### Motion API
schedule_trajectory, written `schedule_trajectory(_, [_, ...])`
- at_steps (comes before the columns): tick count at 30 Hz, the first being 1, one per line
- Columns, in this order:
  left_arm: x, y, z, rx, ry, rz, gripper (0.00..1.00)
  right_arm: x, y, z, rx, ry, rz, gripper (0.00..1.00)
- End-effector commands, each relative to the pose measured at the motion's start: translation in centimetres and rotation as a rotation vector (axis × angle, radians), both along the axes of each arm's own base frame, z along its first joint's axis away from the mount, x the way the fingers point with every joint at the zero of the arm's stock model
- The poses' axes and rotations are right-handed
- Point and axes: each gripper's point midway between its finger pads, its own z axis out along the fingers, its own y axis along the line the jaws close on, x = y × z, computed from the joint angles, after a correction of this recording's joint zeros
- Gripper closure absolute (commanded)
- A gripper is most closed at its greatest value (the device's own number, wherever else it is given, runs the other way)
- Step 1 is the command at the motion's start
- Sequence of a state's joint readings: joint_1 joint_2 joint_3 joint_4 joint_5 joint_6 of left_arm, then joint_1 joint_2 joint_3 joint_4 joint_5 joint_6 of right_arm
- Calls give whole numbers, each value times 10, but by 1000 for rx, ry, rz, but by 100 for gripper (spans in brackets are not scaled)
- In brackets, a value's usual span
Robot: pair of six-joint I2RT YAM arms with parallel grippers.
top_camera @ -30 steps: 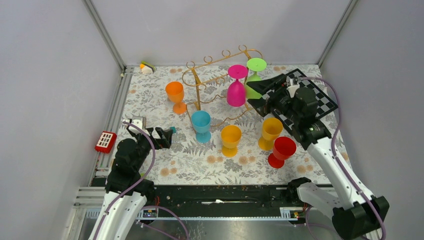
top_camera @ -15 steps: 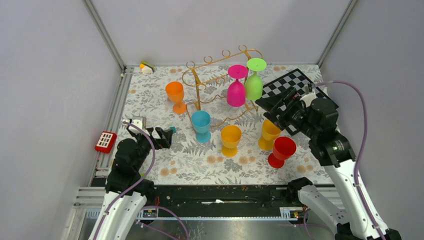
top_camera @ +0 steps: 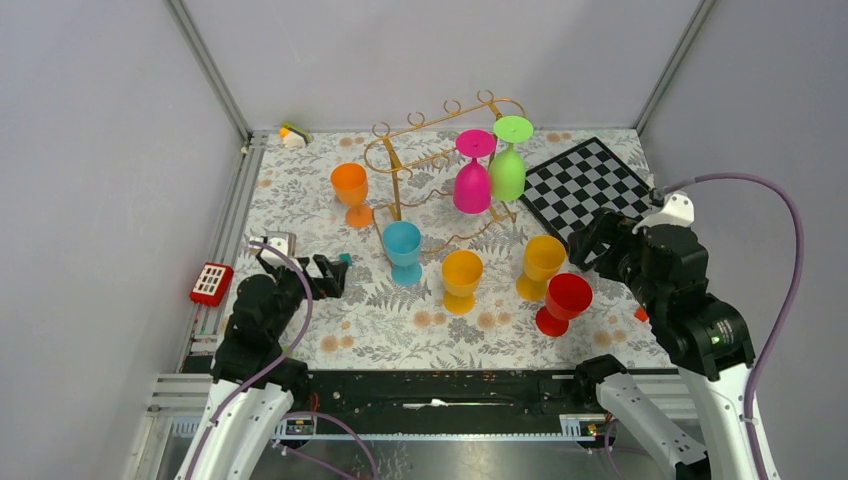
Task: Place the wine glass upside down on the wine glass rack
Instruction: Pick up the wine glass at the center of the board.
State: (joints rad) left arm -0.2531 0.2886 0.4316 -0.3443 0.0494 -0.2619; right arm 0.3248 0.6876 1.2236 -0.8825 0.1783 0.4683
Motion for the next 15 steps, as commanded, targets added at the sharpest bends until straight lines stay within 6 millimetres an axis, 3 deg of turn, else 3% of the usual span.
schedule_trajectory(1, [0,-4,23,-32,-31,-14,1,-7,-53,-21,-246,15,-165,0])
schedule_trajectory(10, [-10,-7,38,-135,148,26,1,-15,-43,-30,-189,-22,-111,1])
schedule_trajectory(15, [-22,-28,37,-127,275,-102,1,-19,-29,-46,-144,55,-55,0])
